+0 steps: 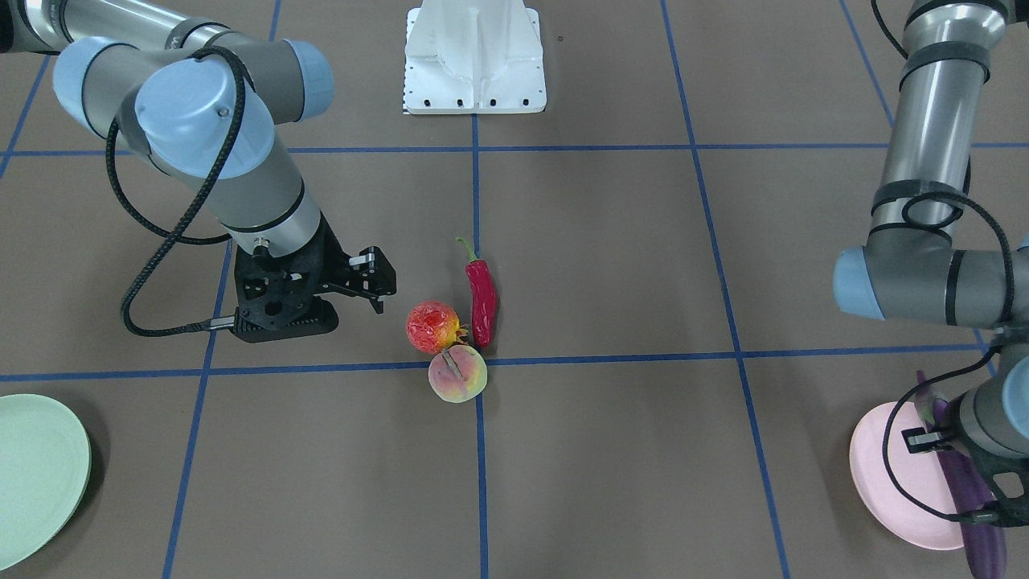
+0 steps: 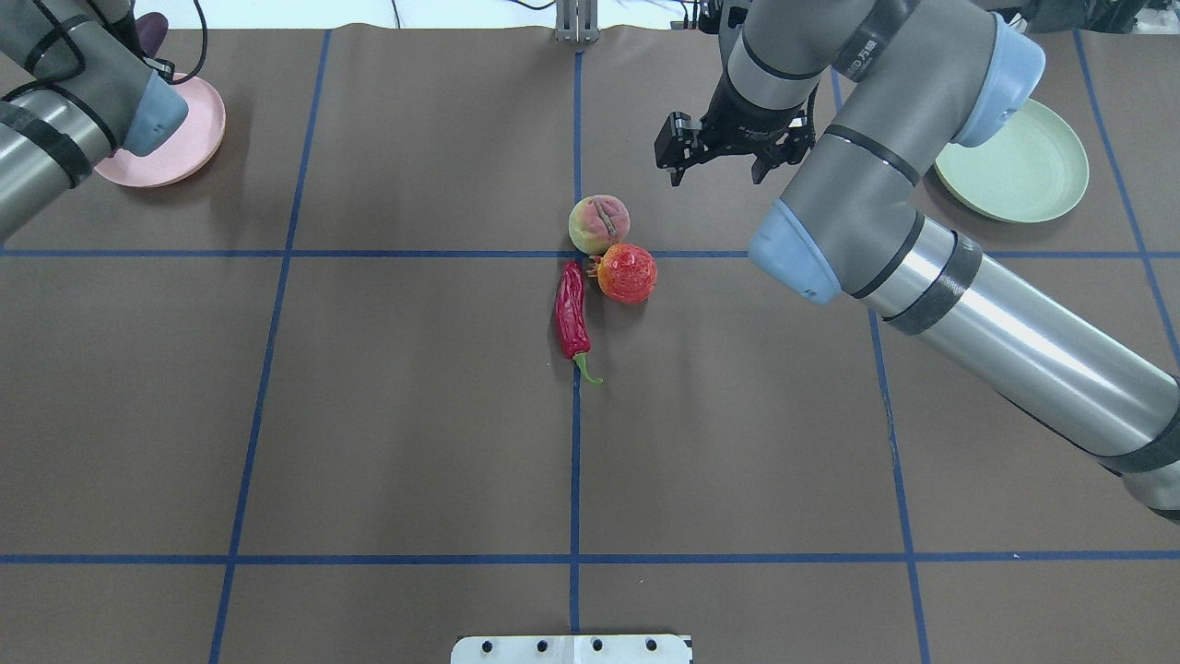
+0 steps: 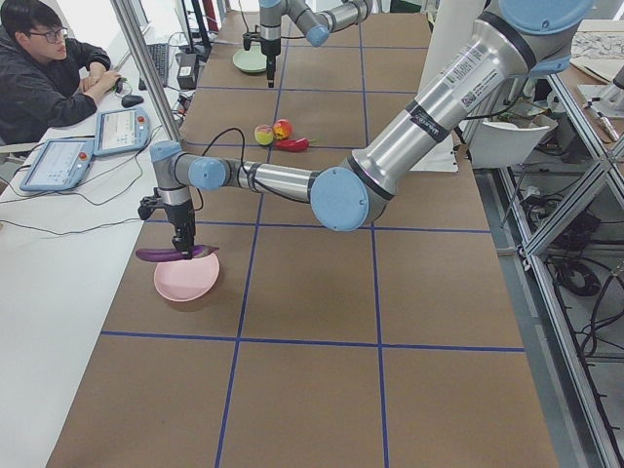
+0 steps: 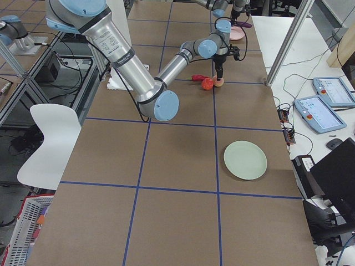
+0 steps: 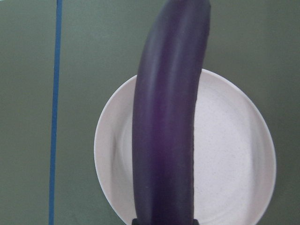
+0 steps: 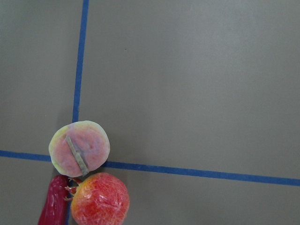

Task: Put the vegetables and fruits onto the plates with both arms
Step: 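Grasp red pomegranate with right gripper while left gripper releases eggplant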

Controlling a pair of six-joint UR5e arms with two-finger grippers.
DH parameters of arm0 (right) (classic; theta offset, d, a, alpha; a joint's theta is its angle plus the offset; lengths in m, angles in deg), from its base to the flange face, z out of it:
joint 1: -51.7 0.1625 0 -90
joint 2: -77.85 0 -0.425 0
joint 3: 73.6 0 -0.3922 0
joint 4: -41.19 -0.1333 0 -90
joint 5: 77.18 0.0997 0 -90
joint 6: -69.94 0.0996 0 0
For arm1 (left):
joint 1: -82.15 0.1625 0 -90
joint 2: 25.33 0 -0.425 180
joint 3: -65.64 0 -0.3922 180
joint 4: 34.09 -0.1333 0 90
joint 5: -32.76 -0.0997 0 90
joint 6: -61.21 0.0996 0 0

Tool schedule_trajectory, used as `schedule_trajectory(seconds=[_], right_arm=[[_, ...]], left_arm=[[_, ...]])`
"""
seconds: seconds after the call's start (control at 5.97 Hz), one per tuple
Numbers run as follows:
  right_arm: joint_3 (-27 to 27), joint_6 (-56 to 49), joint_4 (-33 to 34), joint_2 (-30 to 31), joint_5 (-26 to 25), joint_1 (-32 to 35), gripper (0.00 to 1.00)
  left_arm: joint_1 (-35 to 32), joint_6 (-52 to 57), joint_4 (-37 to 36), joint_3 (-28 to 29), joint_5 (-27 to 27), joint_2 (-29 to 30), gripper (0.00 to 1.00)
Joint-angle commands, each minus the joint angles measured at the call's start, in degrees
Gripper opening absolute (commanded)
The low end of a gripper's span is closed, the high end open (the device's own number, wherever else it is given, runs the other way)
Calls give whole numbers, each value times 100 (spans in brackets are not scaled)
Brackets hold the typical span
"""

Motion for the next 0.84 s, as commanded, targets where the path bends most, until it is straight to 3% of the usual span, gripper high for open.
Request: schedule_trajectory(seconds=[0.0,0.17,0.34,0.5,0.67], right_arm=[[285,249,-494,-48,-93,-172,99],[312,259,-496,-83,-129,-269,99],[626,250,-496,-336,-198,-357,99],[786,137,-539,-434,-565,-593,100],[796,-186,-566,-426,-699,-708,100]], left_arm=[[125,27,451,365,-249,-15,0],[142,45,471,376,-363,-50,0],[177,62,550,376,-590,-102,68],[178,54,899,367,-627,-233,100],[160,62,946,367,-627,-252,100]])
